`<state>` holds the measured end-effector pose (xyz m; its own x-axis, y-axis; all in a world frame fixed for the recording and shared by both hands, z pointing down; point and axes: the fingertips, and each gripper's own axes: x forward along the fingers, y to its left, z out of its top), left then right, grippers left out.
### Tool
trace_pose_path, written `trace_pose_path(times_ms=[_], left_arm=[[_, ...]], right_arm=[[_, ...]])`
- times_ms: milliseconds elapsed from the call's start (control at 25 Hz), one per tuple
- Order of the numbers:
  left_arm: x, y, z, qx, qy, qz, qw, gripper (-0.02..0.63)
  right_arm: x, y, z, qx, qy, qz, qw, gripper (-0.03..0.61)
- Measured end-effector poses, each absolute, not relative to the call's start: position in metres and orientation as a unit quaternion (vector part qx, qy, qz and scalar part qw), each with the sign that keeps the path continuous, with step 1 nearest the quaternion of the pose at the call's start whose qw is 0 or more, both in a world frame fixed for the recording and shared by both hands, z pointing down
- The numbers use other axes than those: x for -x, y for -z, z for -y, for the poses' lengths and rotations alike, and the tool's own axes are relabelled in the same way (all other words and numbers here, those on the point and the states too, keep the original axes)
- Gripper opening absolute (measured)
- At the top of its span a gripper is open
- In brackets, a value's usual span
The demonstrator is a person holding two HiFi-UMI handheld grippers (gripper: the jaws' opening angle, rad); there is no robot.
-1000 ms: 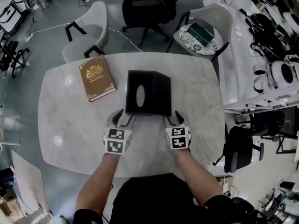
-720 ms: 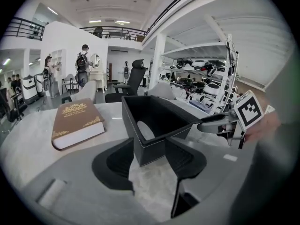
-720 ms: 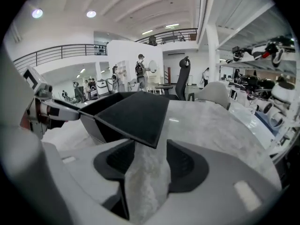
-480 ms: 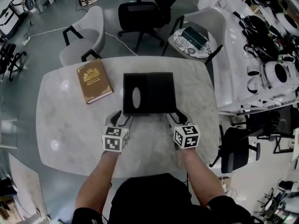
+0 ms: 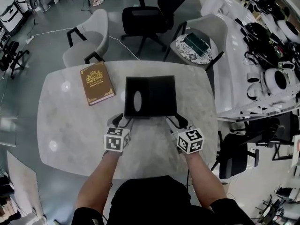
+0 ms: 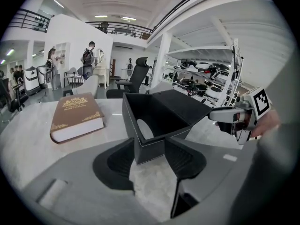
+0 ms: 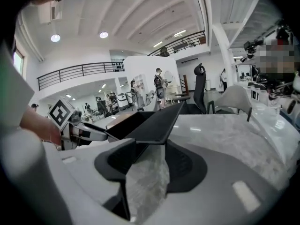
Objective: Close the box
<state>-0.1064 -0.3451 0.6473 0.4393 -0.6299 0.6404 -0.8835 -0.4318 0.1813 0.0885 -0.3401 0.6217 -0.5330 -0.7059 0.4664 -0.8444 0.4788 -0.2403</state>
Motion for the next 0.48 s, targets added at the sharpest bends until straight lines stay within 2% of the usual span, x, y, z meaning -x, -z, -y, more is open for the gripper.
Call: trace_pose_path(times_ms=[160, 280, 320, 480], left_arm=[[0.106, -0.646, 0.345, -0.807, -0.249, 0.468, 0.259, 0.209], [0.105, -0.643, 0.345, -0.809, -0.244, 0.466, 0.260, 0.207], [0.105, -0.642, 0.345, -0.810, -0.240, 0.467, 0.261, 0.207], [0.109, -0.633, 0.347, -0.812, -0.226, 0.471, 0.260, 0.199]], right_arm=[[-0.089, -0.606, 0.347, -0.458, -0.265, 0.844, 0.095, 0.197], [-0.094, -0.594, 0.352, -0.470, -0.291, 0.831, 0.062, 0.146], [-0.094, -0.592, 0.353, -0.474, -0.293, 0.828, 0.063, 0.116], [-0.086, -0.581, 0.352, -0.484, -0.265, 0.828, 0.102, 0.109]])
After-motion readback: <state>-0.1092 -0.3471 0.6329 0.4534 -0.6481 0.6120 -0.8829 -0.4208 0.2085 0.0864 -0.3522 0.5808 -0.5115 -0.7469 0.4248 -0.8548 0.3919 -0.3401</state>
